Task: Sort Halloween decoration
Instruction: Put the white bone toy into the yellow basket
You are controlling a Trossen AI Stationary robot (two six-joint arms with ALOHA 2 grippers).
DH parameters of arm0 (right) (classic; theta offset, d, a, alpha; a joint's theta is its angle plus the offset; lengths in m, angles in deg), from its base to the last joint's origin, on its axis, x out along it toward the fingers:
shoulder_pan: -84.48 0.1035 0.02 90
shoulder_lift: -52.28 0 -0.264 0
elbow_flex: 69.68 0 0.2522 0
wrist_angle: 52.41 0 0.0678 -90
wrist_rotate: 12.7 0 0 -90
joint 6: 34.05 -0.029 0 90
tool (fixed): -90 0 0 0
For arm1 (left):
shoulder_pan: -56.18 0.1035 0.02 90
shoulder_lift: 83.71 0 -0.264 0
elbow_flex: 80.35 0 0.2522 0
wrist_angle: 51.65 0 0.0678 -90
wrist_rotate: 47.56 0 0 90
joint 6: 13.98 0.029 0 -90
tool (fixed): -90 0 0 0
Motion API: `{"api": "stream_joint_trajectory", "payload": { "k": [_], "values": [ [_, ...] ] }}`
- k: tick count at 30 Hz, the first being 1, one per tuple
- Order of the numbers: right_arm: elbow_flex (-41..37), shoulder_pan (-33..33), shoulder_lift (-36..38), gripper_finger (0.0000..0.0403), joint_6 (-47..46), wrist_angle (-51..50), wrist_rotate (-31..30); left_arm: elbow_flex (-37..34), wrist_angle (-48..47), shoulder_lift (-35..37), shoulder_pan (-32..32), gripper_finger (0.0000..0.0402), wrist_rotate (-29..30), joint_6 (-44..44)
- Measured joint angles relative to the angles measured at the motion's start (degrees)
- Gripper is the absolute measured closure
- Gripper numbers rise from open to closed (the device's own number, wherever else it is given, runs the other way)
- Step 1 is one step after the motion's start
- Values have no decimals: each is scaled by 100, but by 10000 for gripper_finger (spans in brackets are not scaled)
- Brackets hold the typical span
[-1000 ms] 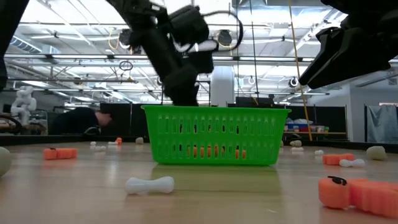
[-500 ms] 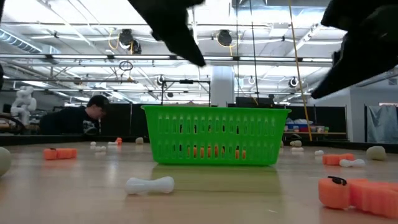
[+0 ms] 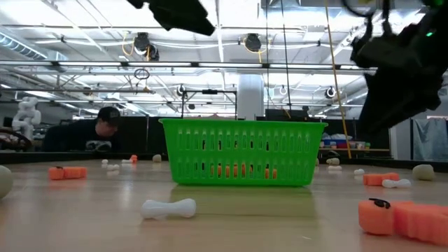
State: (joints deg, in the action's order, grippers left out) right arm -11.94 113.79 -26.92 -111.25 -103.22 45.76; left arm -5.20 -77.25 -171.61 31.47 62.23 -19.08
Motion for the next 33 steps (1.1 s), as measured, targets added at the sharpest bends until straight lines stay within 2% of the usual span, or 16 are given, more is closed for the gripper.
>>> {"api": "stream_joint_trajectory", "payload": {
  "k": [5,9,15,18,22,33],
  "values": [
    [0,-456,0,231,289,-292,577,-100,73,-15,-534,207,611,-231],
    [0,-778,0,214,837,-301,613,-108,140,-15,-878,207,1050,-364],
    [-25,-1038,0,189,1373,-232,361,-108,511,-15,-1162,207,1091,-362],
    [-254,-1044,0,182,1361,212,427,-108,540,-15,-1239,207,1091,-438],
    [-604,-966,0,181,1339,792,337,-108,538,-15,-1287,207,1097,-509],
    [-1178,-937,0,181,1434,1426,20,-108,536,-15,-1291,207,1115,-513]
  ]
}}
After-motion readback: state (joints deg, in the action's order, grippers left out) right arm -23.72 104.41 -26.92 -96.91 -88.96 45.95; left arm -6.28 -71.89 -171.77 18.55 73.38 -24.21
